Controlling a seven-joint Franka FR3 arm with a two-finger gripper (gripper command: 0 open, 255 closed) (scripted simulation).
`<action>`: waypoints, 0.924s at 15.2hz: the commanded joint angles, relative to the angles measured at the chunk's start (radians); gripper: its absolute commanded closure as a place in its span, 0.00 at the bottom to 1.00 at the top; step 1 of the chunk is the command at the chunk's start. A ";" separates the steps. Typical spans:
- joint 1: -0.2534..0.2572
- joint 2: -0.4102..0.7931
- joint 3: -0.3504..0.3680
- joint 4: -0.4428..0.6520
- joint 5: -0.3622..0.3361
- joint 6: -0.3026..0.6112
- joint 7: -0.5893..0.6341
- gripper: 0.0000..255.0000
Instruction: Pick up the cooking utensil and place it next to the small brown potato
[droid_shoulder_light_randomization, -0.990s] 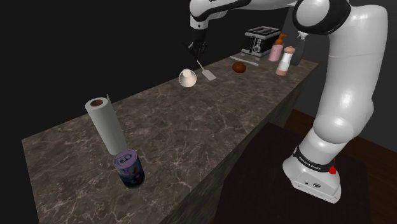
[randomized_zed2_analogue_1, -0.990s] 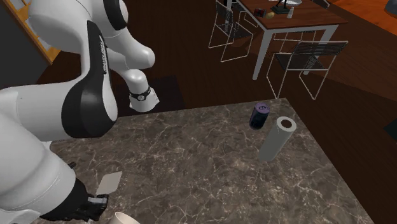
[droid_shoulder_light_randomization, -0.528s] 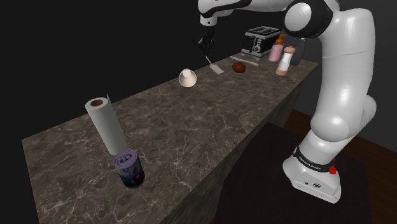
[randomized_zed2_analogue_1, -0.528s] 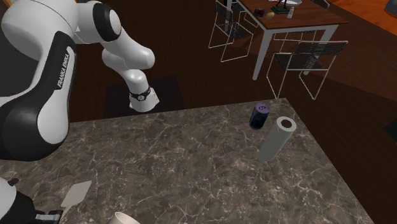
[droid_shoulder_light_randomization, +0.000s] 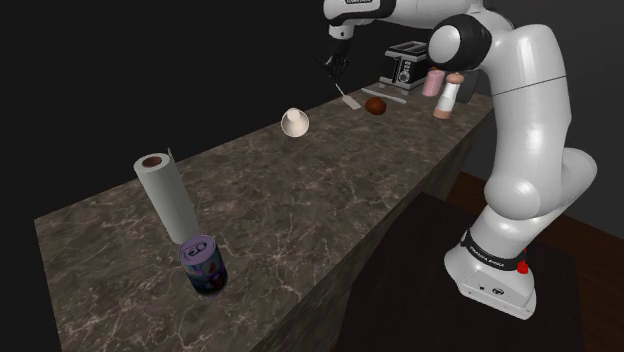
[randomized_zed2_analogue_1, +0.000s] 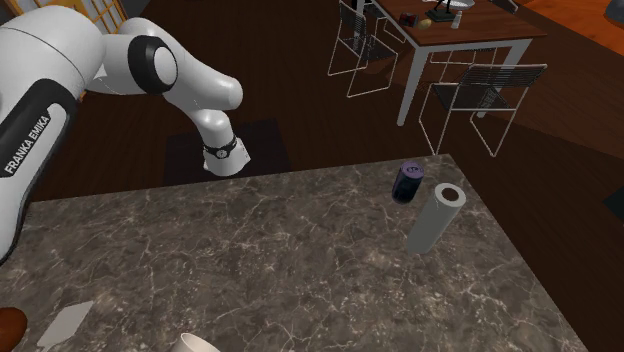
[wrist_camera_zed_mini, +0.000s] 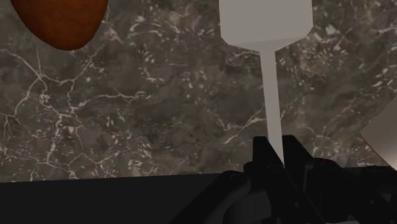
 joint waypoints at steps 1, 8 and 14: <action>-0.003 0.005 -0.001 -0.014 0.000 0.019 -0.005 1.00; -0.005 0.001 -0.001 -0.114 0.000 0.116 -0.005 1.00; -0.006 0.011 -0.001 -0.180 0.000 0.191 -0.005 1.00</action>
